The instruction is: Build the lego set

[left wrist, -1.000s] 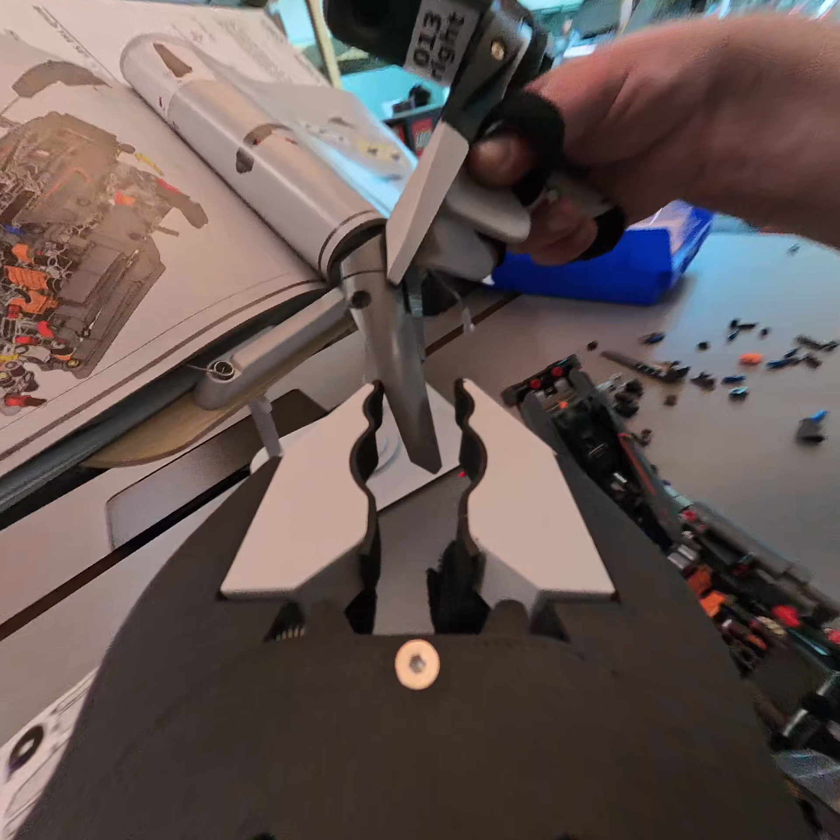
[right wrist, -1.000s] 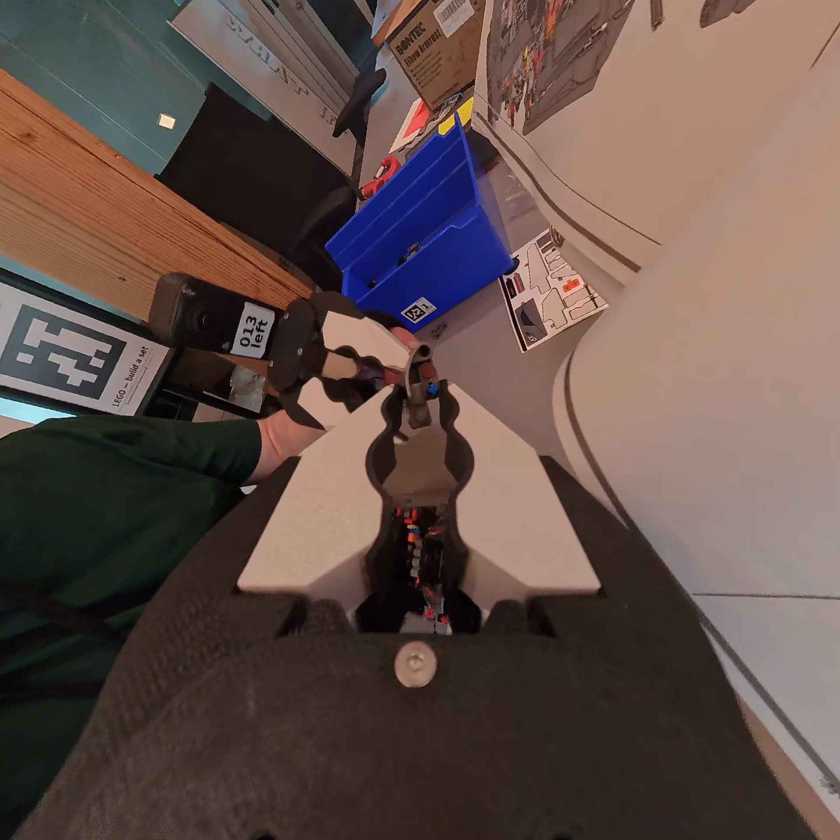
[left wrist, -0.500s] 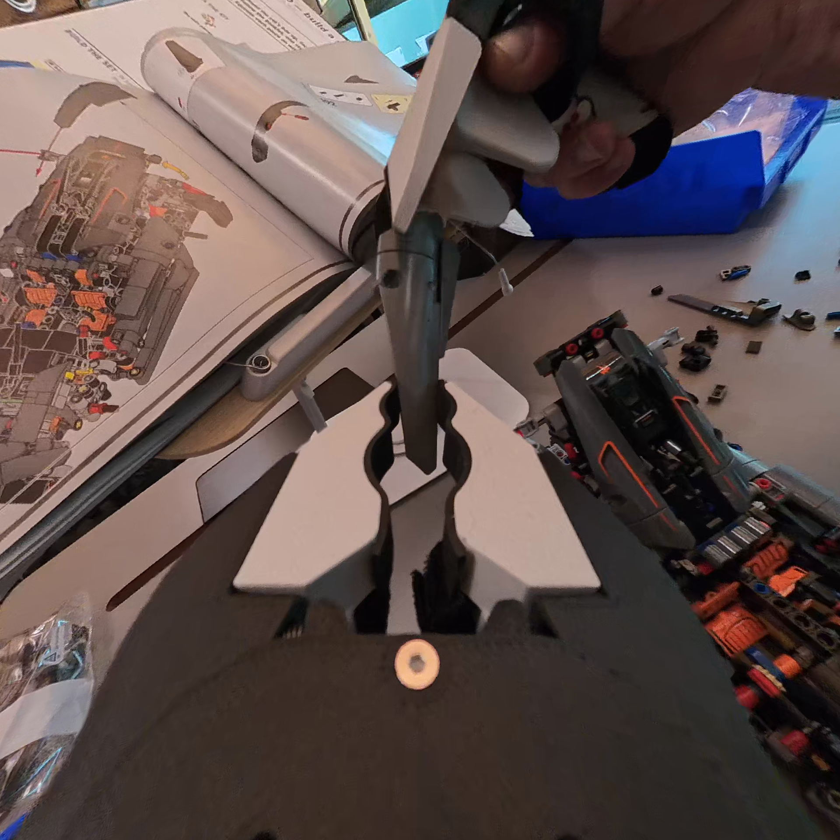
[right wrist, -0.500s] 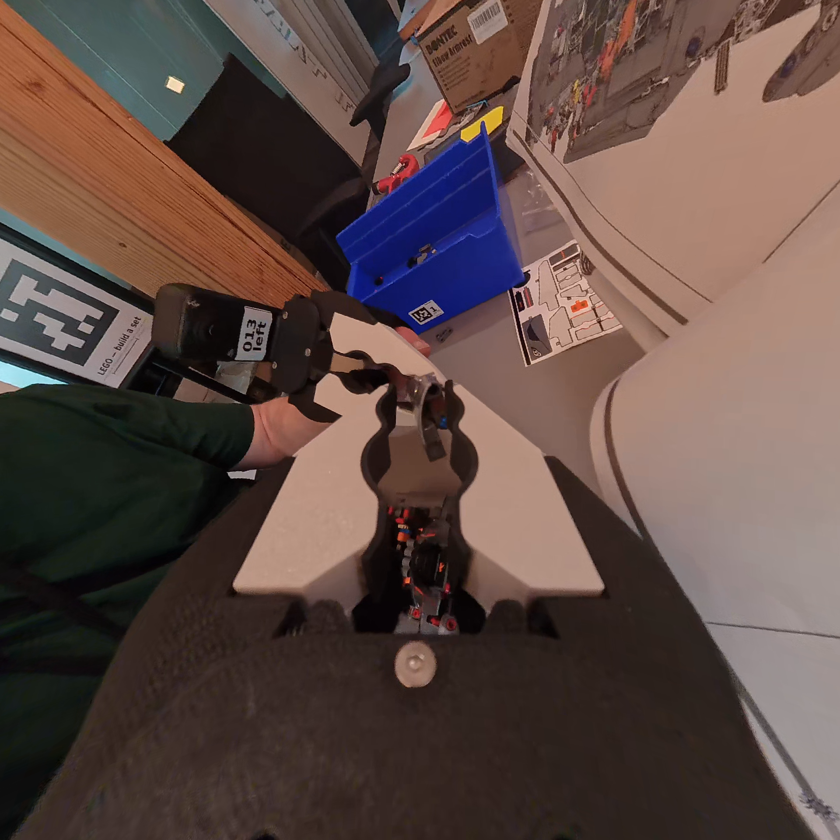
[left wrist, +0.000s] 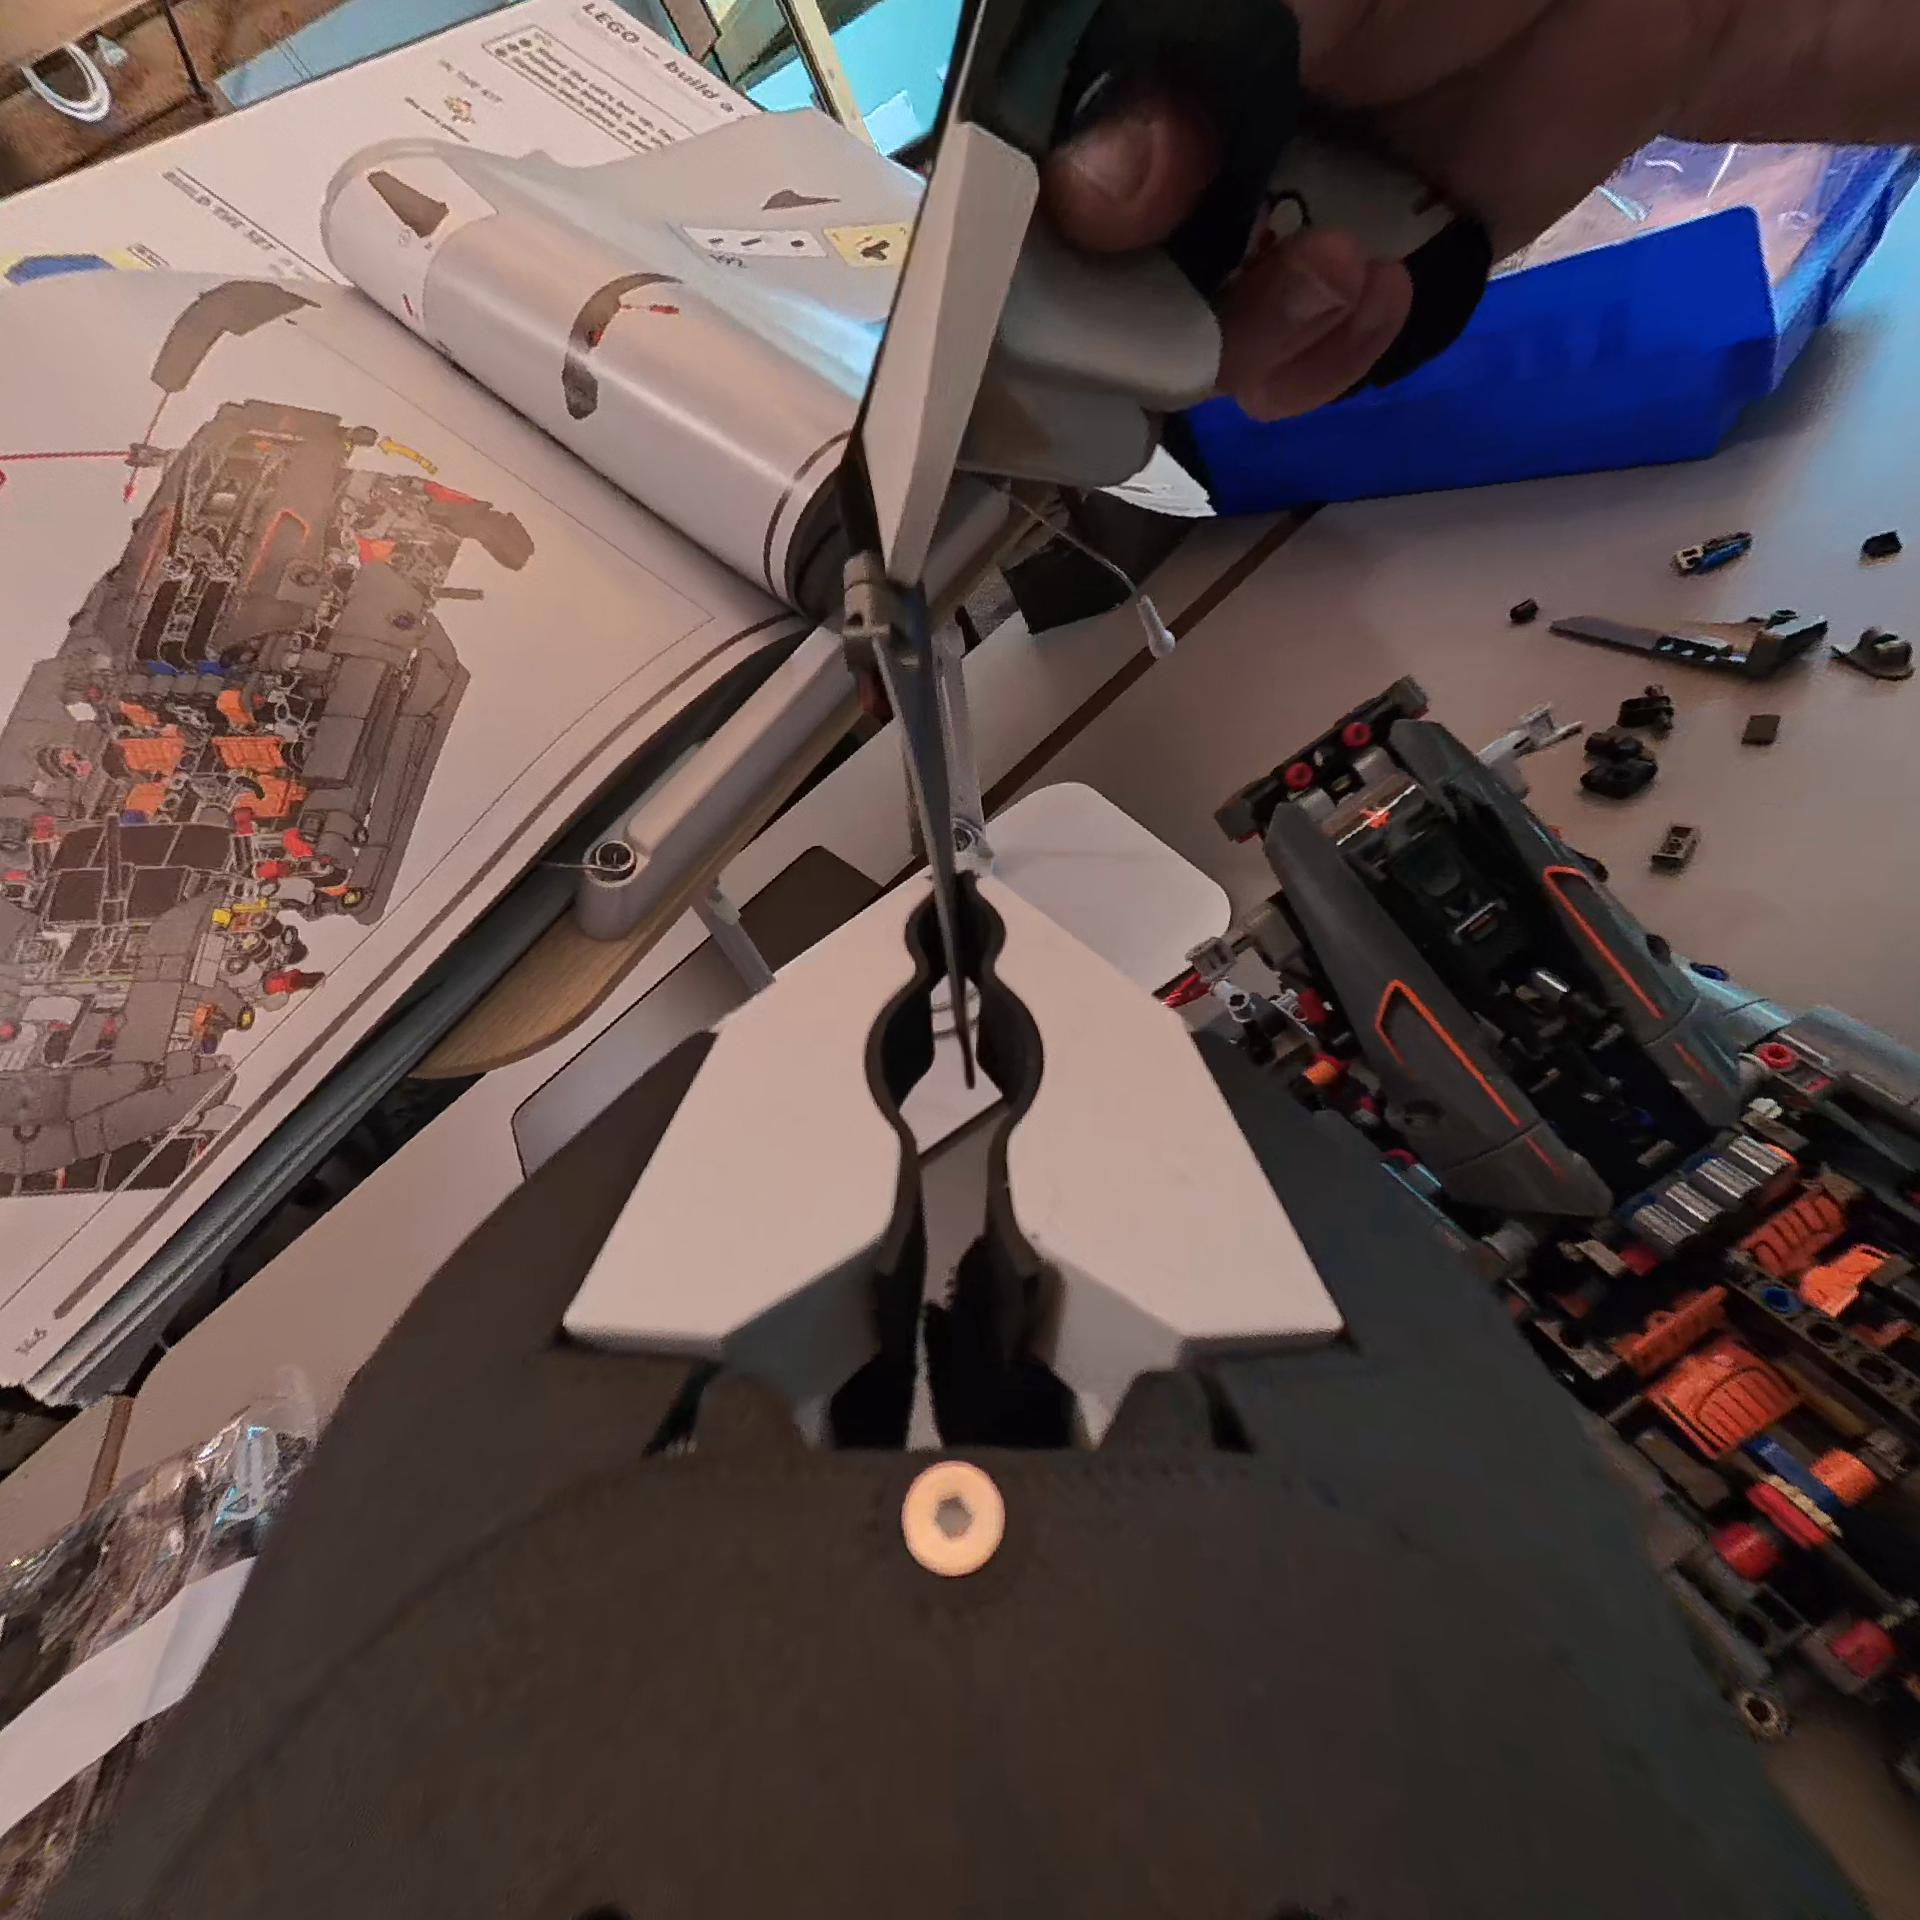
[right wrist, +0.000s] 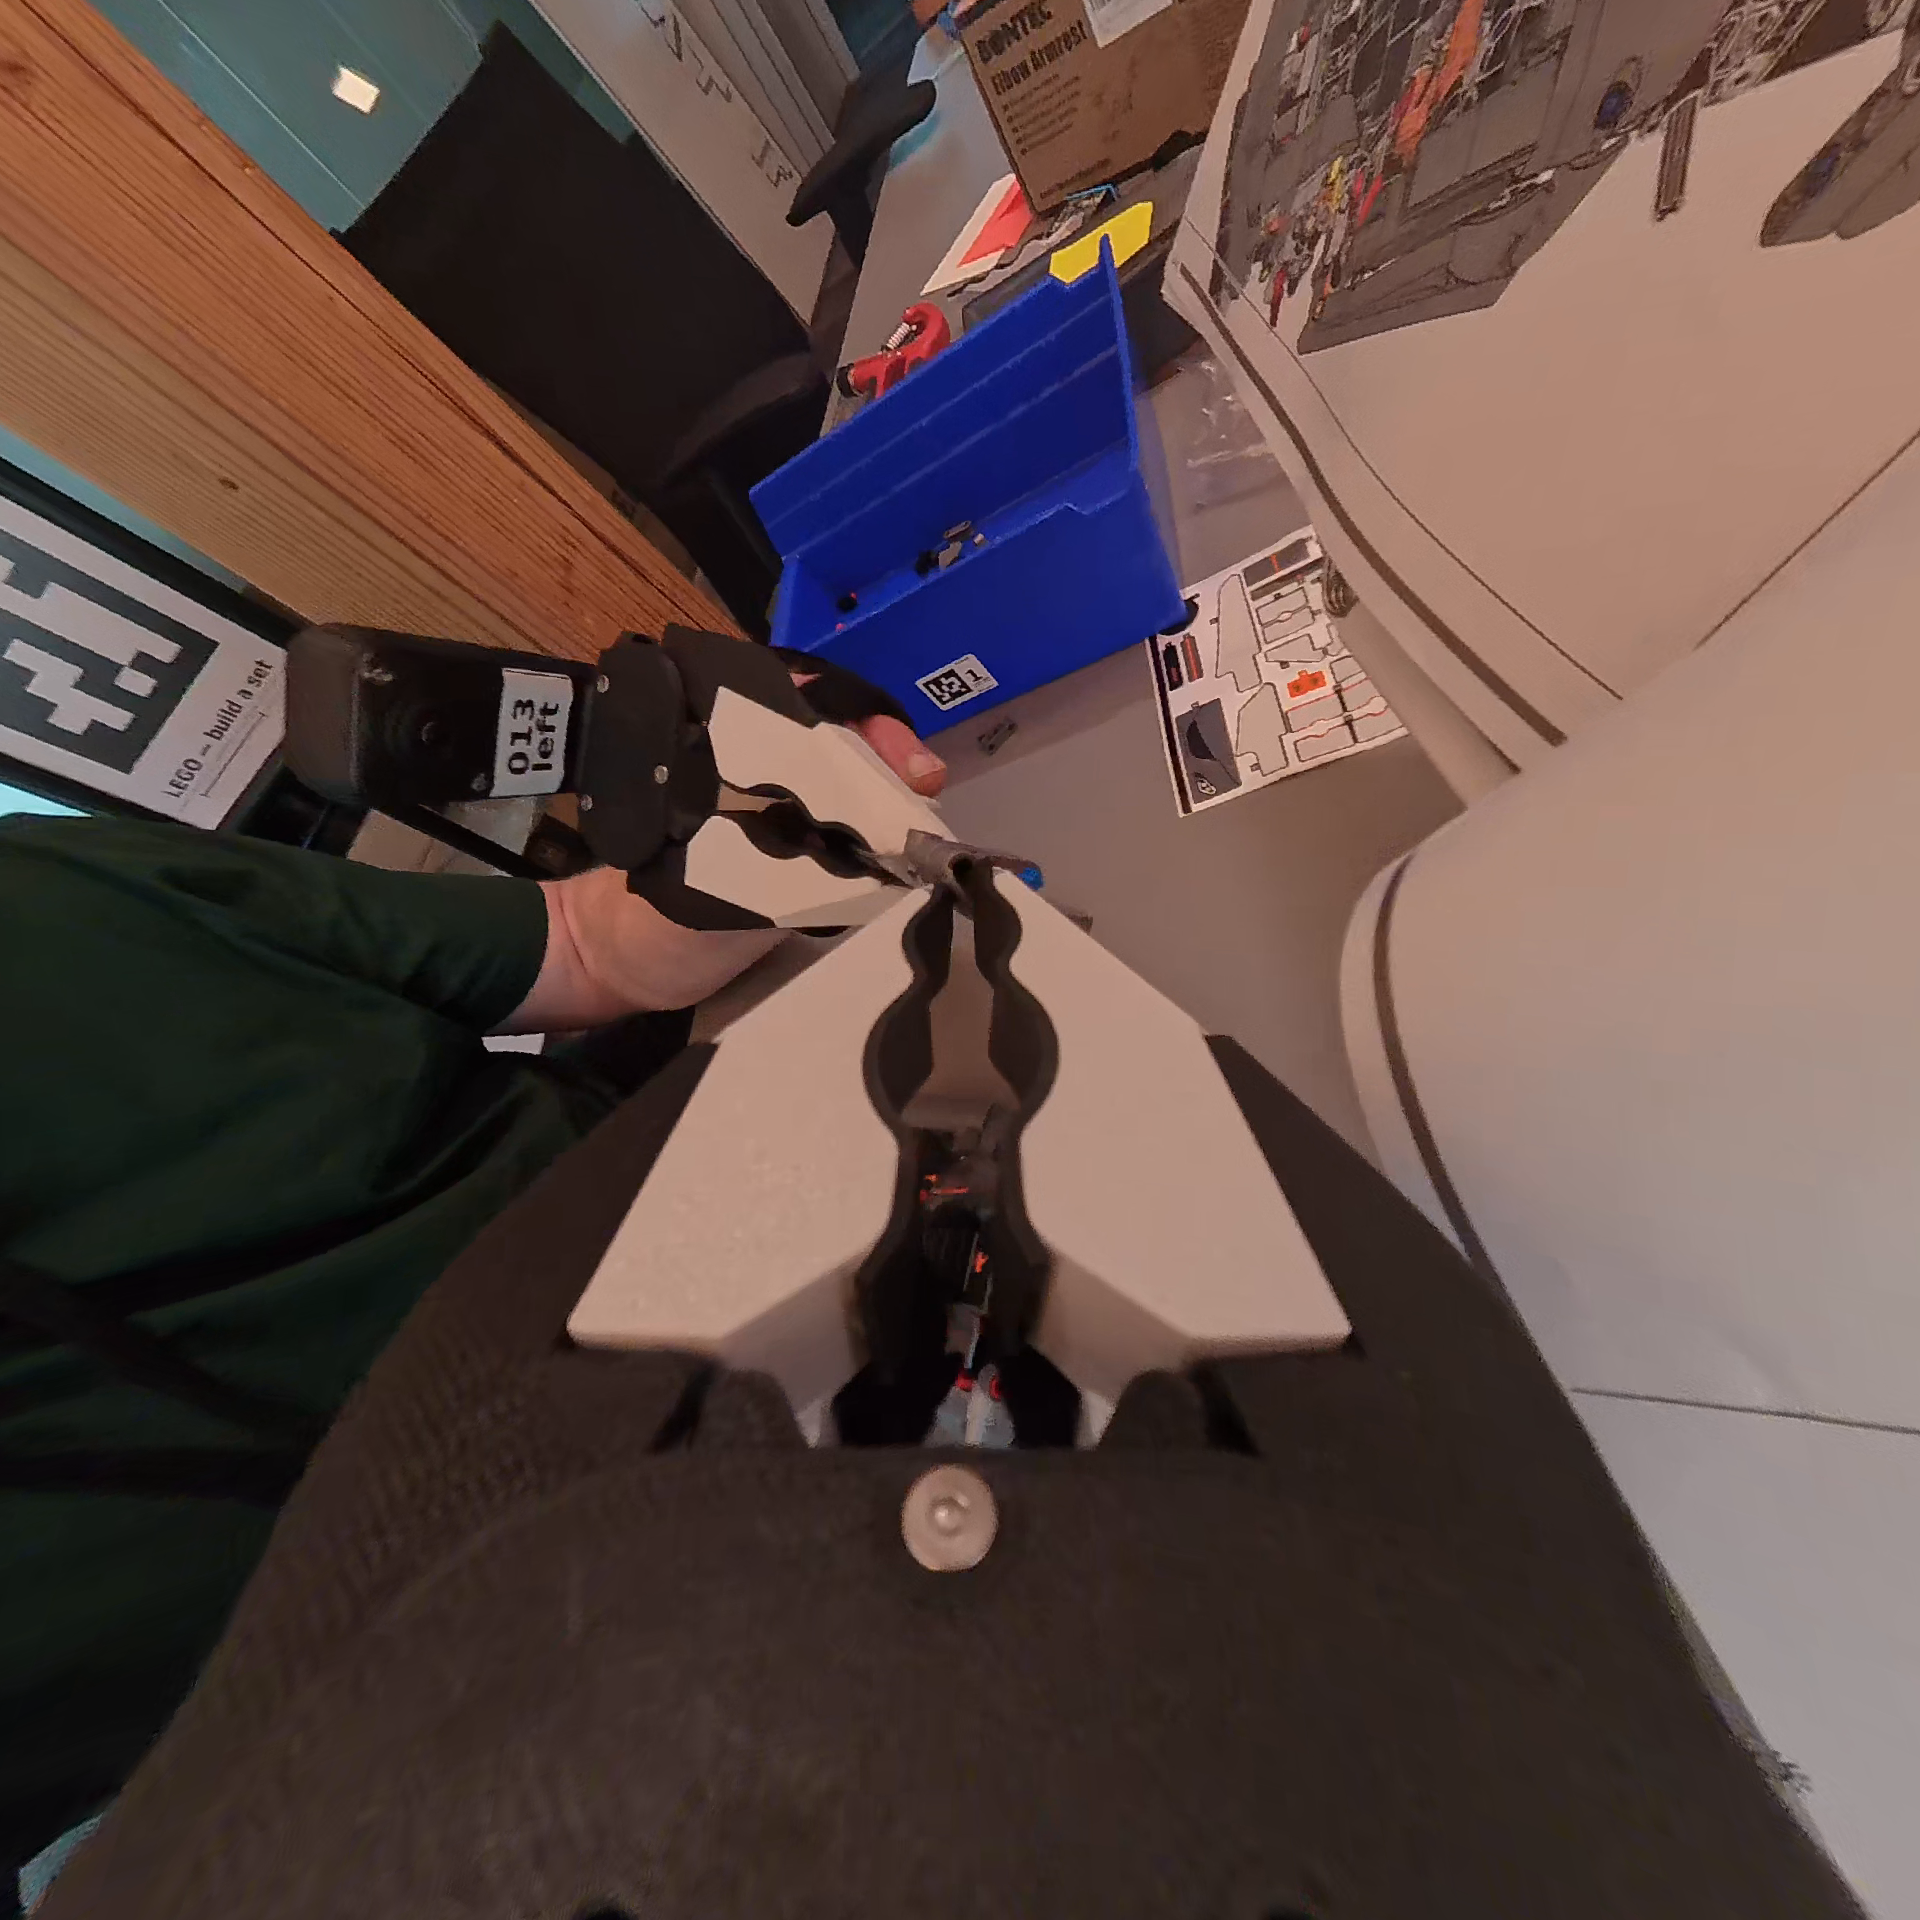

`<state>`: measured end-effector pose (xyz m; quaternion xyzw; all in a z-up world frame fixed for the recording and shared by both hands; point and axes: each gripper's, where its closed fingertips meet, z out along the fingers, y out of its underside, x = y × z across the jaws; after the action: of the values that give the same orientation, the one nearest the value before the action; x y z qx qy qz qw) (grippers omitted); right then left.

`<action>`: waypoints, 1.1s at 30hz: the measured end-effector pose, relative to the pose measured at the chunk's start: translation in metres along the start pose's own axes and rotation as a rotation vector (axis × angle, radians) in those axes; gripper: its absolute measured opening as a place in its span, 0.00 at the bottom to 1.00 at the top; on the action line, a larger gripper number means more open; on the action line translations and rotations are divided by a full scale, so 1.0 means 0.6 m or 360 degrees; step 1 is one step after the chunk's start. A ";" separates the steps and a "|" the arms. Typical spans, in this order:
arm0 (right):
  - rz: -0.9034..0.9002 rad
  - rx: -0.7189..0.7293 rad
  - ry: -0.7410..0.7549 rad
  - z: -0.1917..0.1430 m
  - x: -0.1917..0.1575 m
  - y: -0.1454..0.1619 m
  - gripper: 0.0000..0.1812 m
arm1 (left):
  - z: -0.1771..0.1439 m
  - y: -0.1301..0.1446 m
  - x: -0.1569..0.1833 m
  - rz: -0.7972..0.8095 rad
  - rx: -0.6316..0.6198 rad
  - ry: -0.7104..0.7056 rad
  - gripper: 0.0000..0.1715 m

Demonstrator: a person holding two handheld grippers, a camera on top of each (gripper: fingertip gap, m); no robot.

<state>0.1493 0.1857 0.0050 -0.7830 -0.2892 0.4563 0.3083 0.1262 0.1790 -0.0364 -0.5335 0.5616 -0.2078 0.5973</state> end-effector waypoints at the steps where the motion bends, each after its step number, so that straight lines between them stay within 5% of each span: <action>1: -0.0013 -0.0008 0.0023 0.001 0.002 0.000 0.01 | 0.000 0.000 0.000 0.0006 -0.0007 -0.0004 0.00; 9: -0.0221 -0.0044 0.0053 0.000 -0.018 0.002 0.01 | -0.007 -0.007 0.006 -0.0078 0.0059 0.0125 0.00; 28: -0.0523 -0.0288 0.0410 0.014 -0.016 0.014 0.01 | 0.000 0.020 0.011 0.0046 -0.0147 0.0071 0.00; 33: -0.0438 -0.0146 0.0379 0.006 -0.024 -0.013 0.09 | -0.002 0.007 0.015 -0.0457 -0.0004 0.0385 0.00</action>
<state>0.1388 0.1808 0.0173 -0.7977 -0.3755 0.3003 0.3639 0.1260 0.1721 -0.0440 -0.5801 0.5475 -0.3529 0.4891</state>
